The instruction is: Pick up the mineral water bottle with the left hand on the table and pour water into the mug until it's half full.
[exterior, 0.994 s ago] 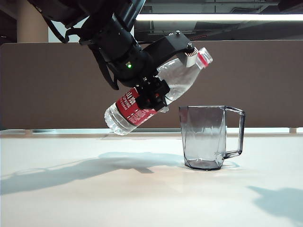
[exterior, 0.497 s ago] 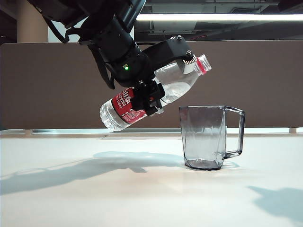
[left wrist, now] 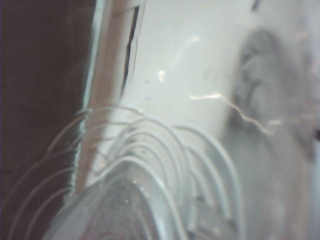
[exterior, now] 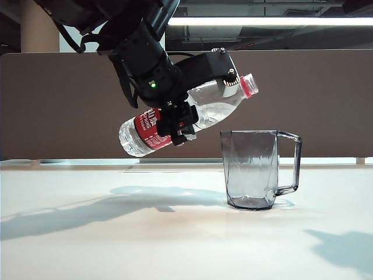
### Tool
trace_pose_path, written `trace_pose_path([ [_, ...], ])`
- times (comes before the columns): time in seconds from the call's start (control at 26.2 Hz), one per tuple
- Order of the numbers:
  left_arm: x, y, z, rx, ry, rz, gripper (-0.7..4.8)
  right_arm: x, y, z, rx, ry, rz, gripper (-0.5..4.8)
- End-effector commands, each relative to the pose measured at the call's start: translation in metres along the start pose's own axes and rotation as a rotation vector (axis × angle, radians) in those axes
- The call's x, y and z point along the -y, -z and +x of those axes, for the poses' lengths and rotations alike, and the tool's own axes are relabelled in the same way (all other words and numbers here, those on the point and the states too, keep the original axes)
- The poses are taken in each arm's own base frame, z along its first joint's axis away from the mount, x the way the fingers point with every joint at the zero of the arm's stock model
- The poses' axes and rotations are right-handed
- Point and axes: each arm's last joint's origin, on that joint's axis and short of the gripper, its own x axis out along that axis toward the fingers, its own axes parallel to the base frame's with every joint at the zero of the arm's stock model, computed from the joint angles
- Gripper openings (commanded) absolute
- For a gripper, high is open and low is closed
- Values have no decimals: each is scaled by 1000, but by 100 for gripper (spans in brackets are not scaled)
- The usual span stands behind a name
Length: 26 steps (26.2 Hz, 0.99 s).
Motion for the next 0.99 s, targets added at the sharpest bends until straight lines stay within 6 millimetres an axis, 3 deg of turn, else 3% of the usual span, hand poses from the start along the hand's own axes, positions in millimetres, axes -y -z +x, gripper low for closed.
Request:
trace_pose_path([
  [0.04, -8, -5, -3, 22, -50, 19, 171, 0, -3, -1, 21, -2, 9, -2],
  [0.99, -8, -2, -3, -67, -80, 151, 171, 0, -3, -1, 21, -2, 9, -2],
])
